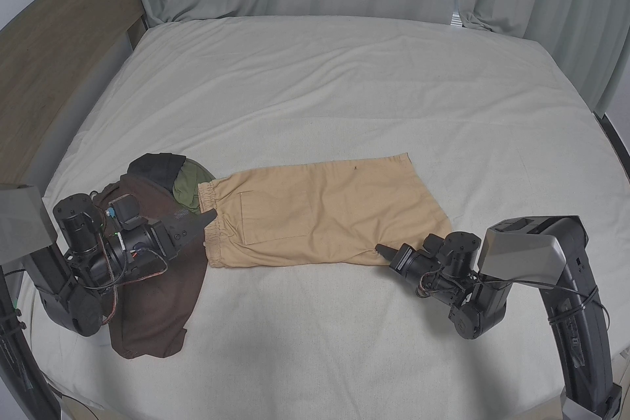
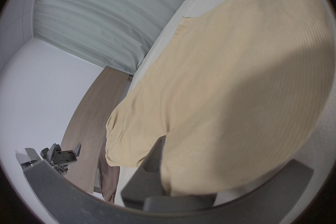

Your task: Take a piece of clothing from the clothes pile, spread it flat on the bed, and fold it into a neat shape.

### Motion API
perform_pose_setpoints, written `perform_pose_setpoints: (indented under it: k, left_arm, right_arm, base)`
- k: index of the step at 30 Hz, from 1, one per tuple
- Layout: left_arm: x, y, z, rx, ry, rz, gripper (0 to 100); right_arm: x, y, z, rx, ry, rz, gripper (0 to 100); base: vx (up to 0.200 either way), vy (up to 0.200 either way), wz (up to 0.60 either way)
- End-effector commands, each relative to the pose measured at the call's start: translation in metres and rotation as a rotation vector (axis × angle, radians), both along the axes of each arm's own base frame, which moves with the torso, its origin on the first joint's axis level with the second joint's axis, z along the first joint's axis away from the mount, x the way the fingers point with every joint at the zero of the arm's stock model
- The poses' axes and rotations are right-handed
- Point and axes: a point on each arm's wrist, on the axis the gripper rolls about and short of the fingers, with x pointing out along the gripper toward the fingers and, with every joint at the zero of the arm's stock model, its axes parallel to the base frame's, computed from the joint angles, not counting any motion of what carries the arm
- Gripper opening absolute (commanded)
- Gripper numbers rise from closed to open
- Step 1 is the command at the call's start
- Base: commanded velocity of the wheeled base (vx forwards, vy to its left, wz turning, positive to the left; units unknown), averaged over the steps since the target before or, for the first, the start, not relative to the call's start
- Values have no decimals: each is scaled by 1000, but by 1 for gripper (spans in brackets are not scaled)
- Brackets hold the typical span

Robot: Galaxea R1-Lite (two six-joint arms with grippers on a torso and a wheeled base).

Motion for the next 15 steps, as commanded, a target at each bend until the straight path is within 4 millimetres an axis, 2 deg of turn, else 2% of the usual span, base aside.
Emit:
perform_pose_setpoints:
  k: [1,15]
  left_arm:
    - [2,0,-4,-1,13,2,100]
    - [4,0,-12,-1,40,-2,100]
  right_arm:
    - [-9,-3,14,-22,-13,5,0]
    - [-59,-16,30,-119,68,33,0]
  base:
    - [0,0,0]
    - [0,0,0]
